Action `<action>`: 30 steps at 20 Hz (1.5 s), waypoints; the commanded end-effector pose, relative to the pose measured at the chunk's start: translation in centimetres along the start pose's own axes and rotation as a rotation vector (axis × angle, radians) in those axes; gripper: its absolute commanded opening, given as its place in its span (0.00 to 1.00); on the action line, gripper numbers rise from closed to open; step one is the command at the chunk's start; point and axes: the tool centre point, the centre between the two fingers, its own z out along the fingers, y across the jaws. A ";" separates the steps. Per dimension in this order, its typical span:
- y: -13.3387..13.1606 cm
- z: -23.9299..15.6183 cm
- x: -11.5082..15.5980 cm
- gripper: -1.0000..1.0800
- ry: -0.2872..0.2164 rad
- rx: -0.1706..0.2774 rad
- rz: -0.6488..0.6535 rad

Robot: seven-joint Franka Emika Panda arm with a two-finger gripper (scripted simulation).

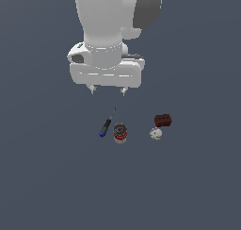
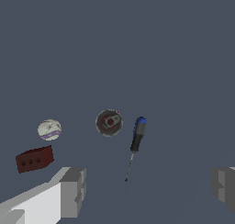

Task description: Pick up a designated object from a clutter of objects.

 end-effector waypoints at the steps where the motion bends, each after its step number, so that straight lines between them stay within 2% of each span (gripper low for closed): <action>1: 0.0 0.0 0.0 0.96 0.000 0.000 0.000; 10: -2.0 -1.3 0.3 0.96 0.013 0.008 -0.006; 18: -2.0 -1.2 0.3 0.96 0.013 0.008 -0.006; 24: -1.7 0.7 0.3 0.96 0.011 0.010 0.008; 30: -1.1 4.4 0.0 0.96 0.006 0.013 0.037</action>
